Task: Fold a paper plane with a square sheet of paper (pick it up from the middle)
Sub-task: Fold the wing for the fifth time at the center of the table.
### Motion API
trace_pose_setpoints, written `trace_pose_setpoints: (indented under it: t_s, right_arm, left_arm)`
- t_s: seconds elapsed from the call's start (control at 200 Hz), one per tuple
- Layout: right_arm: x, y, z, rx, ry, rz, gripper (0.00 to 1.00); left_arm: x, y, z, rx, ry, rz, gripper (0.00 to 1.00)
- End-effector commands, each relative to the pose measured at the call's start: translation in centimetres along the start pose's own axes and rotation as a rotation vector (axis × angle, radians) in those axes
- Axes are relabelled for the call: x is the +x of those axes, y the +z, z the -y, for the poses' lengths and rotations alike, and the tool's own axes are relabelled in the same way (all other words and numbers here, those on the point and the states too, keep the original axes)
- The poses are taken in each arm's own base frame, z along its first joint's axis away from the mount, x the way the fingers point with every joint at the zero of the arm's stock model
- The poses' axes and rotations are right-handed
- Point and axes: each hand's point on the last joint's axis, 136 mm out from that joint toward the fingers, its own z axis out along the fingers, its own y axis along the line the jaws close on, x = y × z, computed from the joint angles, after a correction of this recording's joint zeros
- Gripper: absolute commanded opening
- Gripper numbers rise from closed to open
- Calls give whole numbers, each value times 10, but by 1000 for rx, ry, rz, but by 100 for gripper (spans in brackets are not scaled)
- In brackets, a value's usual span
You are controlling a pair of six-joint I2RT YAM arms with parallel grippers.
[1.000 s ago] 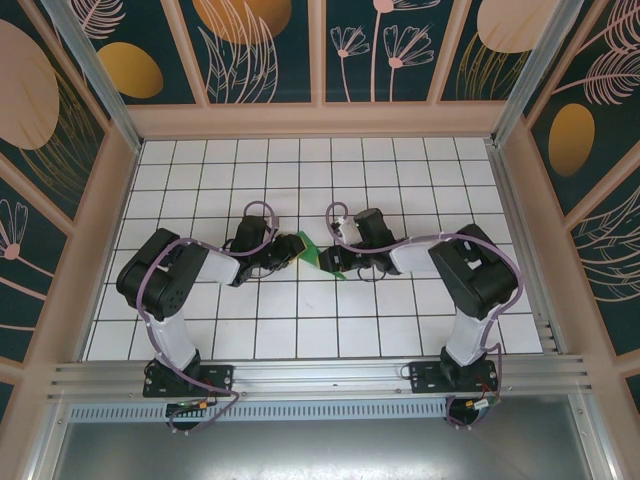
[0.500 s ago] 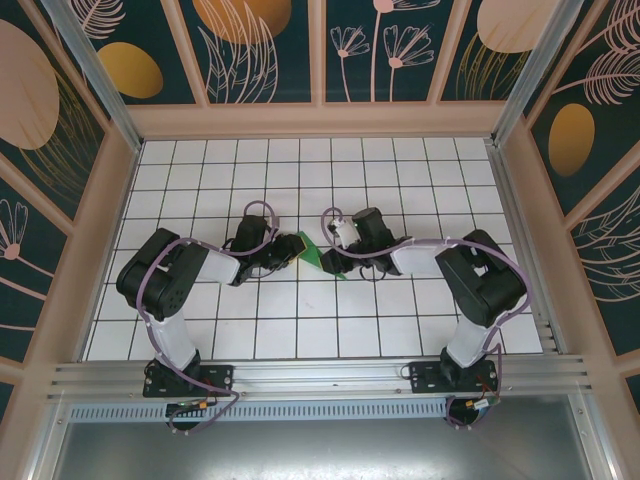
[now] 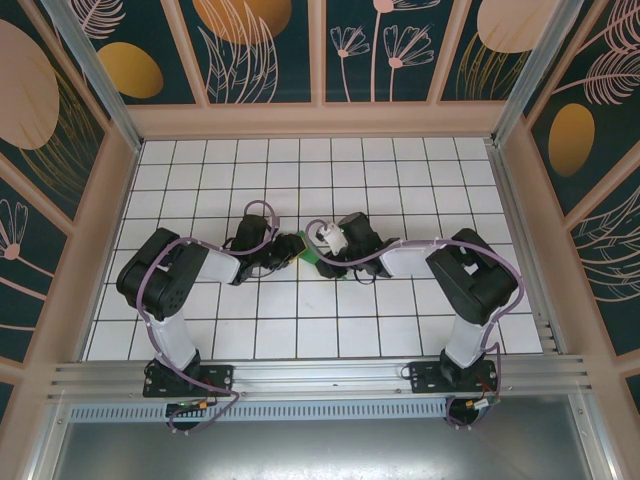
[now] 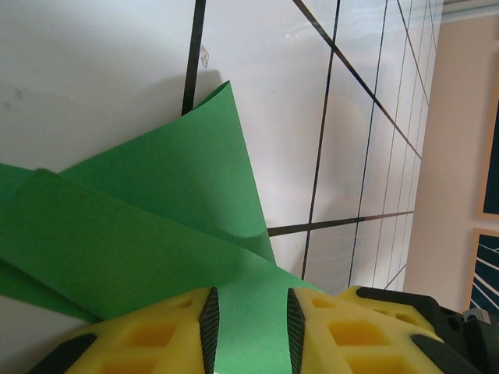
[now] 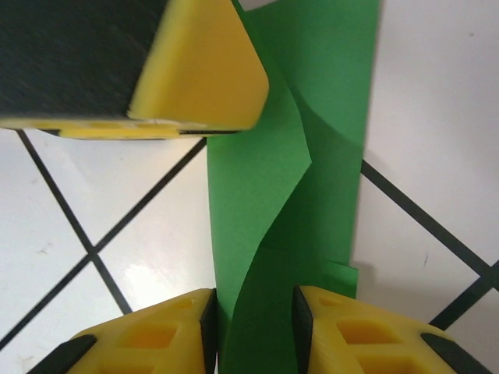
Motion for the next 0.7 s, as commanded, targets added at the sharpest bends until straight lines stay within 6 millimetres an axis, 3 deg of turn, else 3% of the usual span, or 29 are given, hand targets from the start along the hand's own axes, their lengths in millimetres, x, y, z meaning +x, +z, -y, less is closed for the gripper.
trace_pose_setpoints:
  t_s: [0.0,0.36,0.696]
  right_arm:
    - [0,5,-1,18,-63,-14,33]
    - [10,9,-10,-17,-103,-45,32]
    - [9,9,-16,-59,-95,-47,11]
  left_arm:
    - [2,7,-18,-68,1,-1,33]
    - [0,6,-17,-72,4,0,33]
    - [-6,0,0,-51,35,15,34]
